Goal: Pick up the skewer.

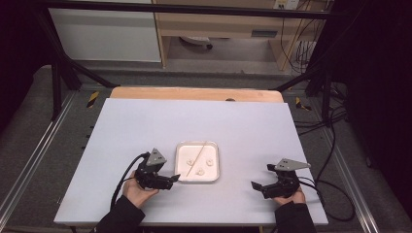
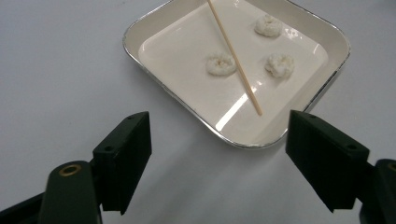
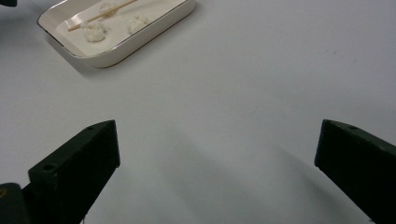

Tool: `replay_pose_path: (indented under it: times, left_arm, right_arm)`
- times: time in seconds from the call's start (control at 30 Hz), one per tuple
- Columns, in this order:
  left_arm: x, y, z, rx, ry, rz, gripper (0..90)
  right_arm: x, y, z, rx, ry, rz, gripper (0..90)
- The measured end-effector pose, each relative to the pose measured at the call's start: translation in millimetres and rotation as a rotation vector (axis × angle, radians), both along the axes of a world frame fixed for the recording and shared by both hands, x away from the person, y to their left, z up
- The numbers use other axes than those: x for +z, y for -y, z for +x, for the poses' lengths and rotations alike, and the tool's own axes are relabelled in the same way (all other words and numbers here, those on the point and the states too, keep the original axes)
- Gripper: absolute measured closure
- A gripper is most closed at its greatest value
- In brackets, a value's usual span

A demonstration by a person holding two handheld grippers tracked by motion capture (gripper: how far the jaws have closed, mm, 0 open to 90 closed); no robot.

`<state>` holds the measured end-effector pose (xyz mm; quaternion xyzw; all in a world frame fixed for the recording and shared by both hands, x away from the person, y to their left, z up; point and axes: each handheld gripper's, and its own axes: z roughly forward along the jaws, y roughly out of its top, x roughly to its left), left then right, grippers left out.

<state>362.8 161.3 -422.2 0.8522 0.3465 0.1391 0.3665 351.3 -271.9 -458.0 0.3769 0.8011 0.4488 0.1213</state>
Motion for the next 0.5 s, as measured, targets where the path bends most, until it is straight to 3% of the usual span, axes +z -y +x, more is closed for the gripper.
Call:
replay_pose_path:
  times: [0.5]
  left_arm:
    - [1.1,25.6,6.4,0.022,-0.022,-0.004,41.6]
  right_arm:
    - [-0.1,-0.2,0.1,0.002,-0.002,0.001,0.7]
